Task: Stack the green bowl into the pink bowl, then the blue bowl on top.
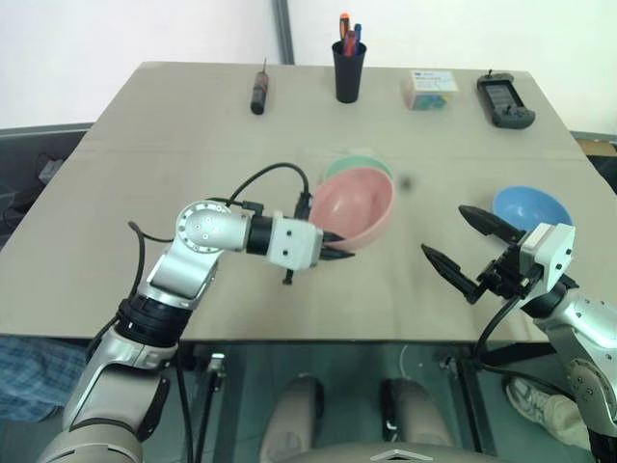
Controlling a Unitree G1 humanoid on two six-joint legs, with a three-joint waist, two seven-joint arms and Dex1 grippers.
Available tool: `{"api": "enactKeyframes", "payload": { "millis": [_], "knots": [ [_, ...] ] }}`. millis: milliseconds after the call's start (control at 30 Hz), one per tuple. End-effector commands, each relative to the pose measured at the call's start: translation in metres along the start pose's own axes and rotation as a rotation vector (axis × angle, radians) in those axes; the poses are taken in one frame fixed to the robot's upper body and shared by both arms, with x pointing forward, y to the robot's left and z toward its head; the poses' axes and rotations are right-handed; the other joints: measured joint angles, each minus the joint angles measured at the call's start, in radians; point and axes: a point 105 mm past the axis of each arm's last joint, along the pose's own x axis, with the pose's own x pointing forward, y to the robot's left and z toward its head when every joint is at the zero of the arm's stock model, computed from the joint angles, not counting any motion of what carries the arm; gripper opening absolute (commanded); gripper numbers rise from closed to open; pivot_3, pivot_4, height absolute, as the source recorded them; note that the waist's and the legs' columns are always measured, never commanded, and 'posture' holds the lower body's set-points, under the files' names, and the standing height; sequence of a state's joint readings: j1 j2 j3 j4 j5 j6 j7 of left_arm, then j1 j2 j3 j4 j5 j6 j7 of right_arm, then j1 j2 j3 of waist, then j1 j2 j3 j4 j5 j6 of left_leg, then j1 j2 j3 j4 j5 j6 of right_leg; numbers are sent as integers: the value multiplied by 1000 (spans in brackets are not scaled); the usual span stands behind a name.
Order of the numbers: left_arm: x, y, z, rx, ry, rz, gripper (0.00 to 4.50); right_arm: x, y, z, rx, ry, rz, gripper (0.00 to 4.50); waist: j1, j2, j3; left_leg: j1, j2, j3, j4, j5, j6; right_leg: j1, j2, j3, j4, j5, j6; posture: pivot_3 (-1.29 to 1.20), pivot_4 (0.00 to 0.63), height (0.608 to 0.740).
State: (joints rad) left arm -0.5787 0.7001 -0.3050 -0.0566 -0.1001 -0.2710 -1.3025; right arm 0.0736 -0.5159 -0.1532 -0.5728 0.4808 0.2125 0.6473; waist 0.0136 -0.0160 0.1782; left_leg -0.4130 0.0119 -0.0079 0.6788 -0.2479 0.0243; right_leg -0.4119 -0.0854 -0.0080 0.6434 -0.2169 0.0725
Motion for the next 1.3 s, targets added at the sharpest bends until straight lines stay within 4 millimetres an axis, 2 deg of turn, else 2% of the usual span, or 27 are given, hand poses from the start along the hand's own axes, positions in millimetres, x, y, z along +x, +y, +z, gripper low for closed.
{"api": "enactKeyframes", "payload": {
  "millis": [33, 267, 400, 467, 600, 633, 733, 800, 967, 1100, 1200, 1300],
  "knots": [
    [0, -5, -6, 102, 57, -78, 14, 0, -2, 10, -41, -32, -7, 4496, 1, 0, 0, 0, 0, 0, 0, 0, 0, 0, 0, 0, 0, 0, 0, 0, 150, 740],
    [13, -3, -25, 241, 132, -136, 14, 1, -2, 9, -42, -37, -17, 4496, 0, 0, 0, 0, 0, 0, 0, 0, 0, 0, 0, 0, 0, 0, 0, 0, 150, 740],
    [18, -1, -28, 269, 132, -136, 14, 0, -2, 9, -45, -36, -25, 4496, -1, 0, 0, 0, 0, 0, 0, 0, 0, 0, 0, 0, 0, 0, 0, 0, 150, 740],
    [19, 2, -29, 276, 129, -115, 920, 0, -2, 9, -46, -37, -26, 4496, 0, 0, 0, 0, 0, 0, 0, 0, 0, 0, 0, 0, 0, 0, 0, 0, 150, 740],
    [17, -1, -30, 256, 122, -132, 2115, -1, -2, 9, -48, -34, -30, 4496, -1, 0, 0, 0, 0, 0, 0, 0, 0, 0, 0, 0, 0, 0, 0, 0, 150, 740],
    [17, -1, -30, 255, 120, -129, 2688, -1, -2, 9, -48, -33, -30, 4496, -1, 0, 0, 0, 0, 0, 0, 0, 0, 0, 0, 0, 0, 0, 0, 0, 150, 740],
    [15, -1, -29, 250, 115, -122, 3928, -1, -3, 9, -48, -31, -28, 4496, -1, 0, 0, 0, 0, 0, 0, 0, 0, 0, 0, 0, 0, 0, 0, 0, 150, 740],
    [13, 0, -28, 237, 107, -117, 4470, -1, -2, 8, -47, -32, -25, 4496, -1, 0, 0, 0, 0, 0, 0, 0, 0, 0, 0, 0, 0, 0, 0, 0, 150, 740],
    [2, 5, -22, 165, 67, -35, 4470, 1, -4, 9, -48, -32, -16, 4496, -1, 0, 0, 0, 0, 0, 0, 0, 0, 0, 0, 0, 0, 0, 0, 0, 150, 740],
    [-13, 13, -13, 42, -4, 116, 4470, 0, -9, 8, -58, -26, -9, 4496, -5, 0, 0, 0, 0, 0, 0, 0, 0, 0, 0, 0, 0, 0, 0, 0, 150, 740],
    [-39, 21, -11, -188, -80, 316, 4470, 0, -12, 7, -65, -22, 5, 4496, -9, 0, 0, 0, 0, 0, 0, 0, 0, 0, 0, 0, 0, 0, 0, 0, 150, 740],
    [-63, 15, -15, -434, -94, 420, 4470, 3, -13, 6, -75, -20, 24, 4496, -15, 0, 0, 0, 2, -1, 0, 0, 0, 0, 0, 0, 1, 0, 0, 0, 150, 740]
  ]
}}
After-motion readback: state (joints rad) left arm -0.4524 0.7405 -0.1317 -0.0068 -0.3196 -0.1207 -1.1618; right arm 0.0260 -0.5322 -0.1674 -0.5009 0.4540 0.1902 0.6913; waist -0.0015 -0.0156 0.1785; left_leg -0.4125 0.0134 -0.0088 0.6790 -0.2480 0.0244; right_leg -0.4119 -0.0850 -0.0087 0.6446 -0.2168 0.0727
